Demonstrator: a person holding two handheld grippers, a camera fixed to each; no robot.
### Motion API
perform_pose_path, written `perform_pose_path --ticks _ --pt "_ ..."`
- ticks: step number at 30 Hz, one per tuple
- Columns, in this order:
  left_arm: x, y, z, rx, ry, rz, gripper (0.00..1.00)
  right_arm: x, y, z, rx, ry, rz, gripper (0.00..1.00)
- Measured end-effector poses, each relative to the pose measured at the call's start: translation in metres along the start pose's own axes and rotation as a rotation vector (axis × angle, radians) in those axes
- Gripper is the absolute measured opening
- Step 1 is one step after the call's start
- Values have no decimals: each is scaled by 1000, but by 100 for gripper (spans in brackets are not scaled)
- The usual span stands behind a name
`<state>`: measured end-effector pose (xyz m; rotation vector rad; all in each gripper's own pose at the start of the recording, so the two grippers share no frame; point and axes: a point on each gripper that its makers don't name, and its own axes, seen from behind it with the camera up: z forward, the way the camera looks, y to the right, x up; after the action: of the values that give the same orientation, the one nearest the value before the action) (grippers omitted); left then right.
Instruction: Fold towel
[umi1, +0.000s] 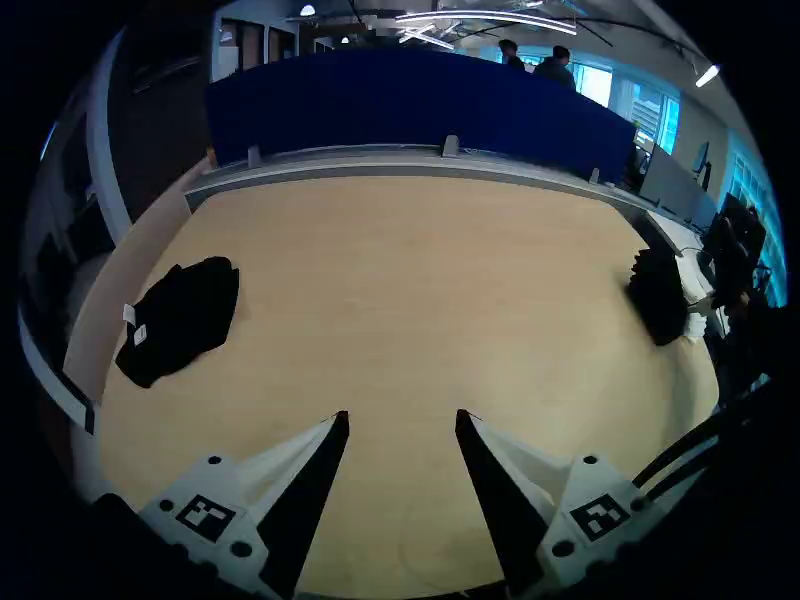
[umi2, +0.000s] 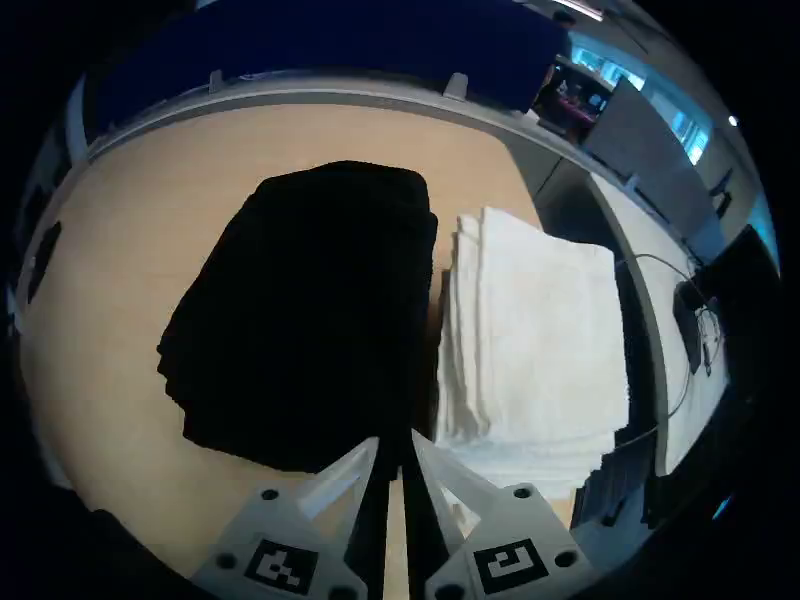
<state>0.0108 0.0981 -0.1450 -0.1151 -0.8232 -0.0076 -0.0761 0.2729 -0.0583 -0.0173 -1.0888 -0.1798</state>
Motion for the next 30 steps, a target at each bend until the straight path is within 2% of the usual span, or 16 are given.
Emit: perform_pose_path --ticks 11,16,22,28,30 --pt "0 0 -2 0 -1 3 78 -7 0 1 2 -11 17 7" --pt "-1 0 -3 1 0 4 78 -5 2 -2 -7 -4 17 12" --pt "1 -2 -5 2 5 -1 78 -3 2 -10 -23 20 4 27" --pt "3 -4 -6 3 10 -7 78 -2 -5 -22 -19 53 -7 60" --pt "3 -5 -7 3 10 -7 78 -2 -9 -26 -15 64 -10 63"
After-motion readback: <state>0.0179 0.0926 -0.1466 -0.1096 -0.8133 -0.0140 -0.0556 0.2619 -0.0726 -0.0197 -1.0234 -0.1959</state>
